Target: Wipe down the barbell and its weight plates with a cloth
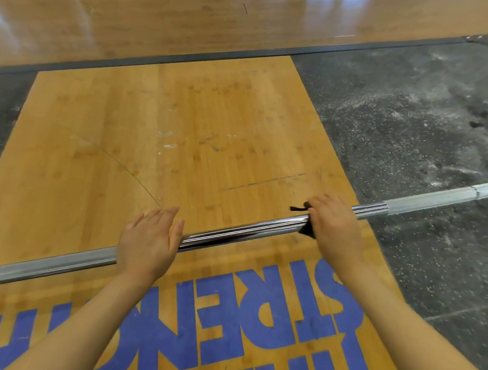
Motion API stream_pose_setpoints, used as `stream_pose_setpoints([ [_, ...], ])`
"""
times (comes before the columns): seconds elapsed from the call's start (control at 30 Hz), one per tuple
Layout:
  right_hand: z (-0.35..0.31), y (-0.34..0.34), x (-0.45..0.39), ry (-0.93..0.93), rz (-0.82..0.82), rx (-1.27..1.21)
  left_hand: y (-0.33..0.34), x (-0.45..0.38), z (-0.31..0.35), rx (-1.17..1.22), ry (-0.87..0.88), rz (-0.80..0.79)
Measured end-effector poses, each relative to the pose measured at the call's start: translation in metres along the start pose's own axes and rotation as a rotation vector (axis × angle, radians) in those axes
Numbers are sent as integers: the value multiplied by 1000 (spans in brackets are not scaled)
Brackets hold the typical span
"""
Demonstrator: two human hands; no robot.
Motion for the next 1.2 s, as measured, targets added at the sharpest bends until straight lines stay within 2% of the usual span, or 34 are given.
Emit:
stream_pose_setpoints([
  [0.17,17,-6,0,58,-14,-37,-7,4,6,-23,95,9],
  [0.3,15,-7,2,64,23,-24,-9,26,36,-8,412,118],
  [0.4,15,-7,3,79,8,-24,6,45,56,-50,578,118],
  [0.6,13,-11,1,130,-51,-110,21,48,53,-83,644,157],
  [0.73,9,-16,2,192,-17,-151,22,45,51,-74,673,189],
  [1.2,-23,-10,-1,99,13,-193,15,22,50,2,656,224],
])
Point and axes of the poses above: each hand's wrist, its own x-axis away from the middle knuckle, its own y-axis out of the palm, z = x × y, the point moved 4 cm from there along -x, towards the middle knuckle, and after that the axes turned 9 degrees about z, right-handed, at the moved point
